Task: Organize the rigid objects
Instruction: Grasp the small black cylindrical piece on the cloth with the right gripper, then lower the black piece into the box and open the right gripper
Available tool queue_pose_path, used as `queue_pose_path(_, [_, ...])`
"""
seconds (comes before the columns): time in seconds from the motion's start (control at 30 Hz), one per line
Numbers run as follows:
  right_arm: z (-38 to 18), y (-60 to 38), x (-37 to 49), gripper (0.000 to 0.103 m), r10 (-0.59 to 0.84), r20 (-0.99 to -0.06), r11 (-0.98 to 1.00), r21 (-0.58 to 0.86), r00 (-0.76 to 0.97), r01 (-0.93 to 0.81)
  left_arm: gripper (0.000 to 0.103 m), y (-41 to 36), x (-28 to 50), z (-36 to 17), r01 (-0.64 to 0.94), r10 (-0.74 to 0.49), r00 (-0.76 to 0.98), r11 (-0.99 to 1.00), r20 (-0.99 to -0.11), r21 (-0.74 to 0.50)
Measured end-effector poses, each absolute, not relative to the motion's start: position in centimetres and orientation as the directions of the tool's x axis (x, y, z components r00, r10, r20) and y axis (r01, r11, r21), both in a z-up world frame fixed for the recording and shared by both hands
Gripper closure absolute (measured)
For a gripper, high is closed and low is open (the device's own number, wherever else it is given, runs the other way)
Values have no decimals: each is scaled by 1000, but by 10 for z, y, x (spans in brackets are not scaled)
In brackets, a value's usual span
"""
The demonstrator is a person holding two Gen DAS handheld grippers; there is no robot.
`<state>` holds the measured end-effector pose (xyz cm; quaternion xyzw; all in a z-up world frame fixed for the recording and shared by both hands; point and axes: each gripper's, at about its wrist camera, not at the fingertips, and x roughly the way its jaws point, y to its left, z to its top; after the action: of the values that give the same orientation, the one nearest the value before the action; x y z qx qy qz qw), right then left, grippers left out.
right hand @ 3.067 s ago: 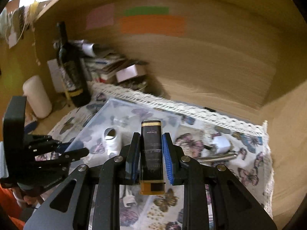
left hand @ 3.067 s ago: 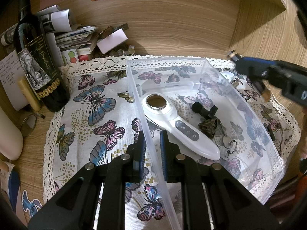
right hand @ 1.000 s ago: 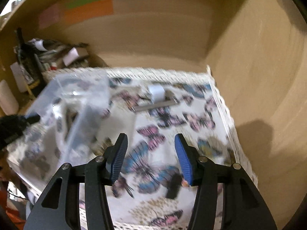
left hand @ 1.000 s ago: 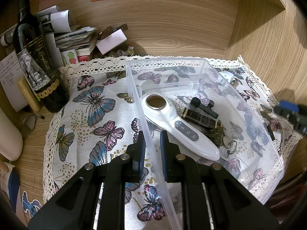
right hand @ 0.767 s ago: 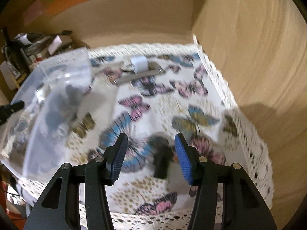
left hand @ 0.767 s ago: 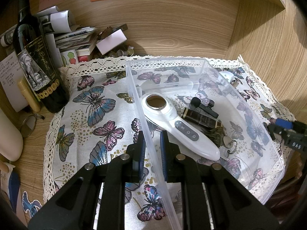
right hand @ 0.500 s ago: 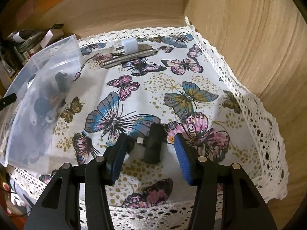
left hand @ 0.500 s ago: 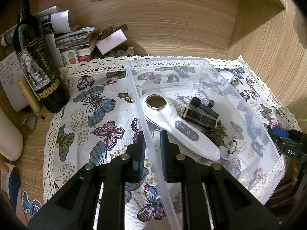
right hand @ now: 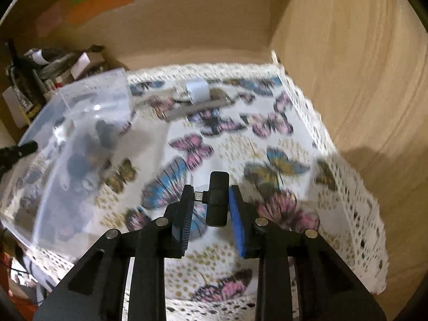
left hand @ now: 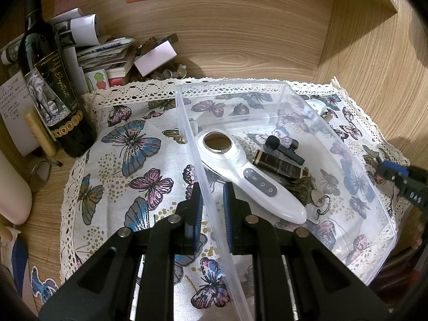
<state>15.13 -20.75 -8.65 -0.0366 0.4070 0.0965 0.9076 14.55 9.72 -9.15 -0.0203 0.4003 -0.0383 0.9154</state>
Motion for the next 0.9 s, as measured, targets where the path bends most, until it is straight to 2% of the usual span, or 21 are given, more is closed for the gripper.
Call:
queue_pose_path(0.27, [-50, -175, 162, 79, 228, -672, 955, 14, 705, -295, 89, 97, 146, -92, 54, -87, 677, 996, -731, -69])
queue_pose_path(0.57, [-31, -125, 167, 79, 319, -628, 908, -13, 710, -419, 89, 97, 145, -92, 54, -88, 676, 996, -731, -70])
queue_pose_path(0.9, [-38, -75, 171, 79, 378, -667, 835, -53, 642, -547, 89, 97, 146, -92, 53, -88, 676, 996, -731, -71])
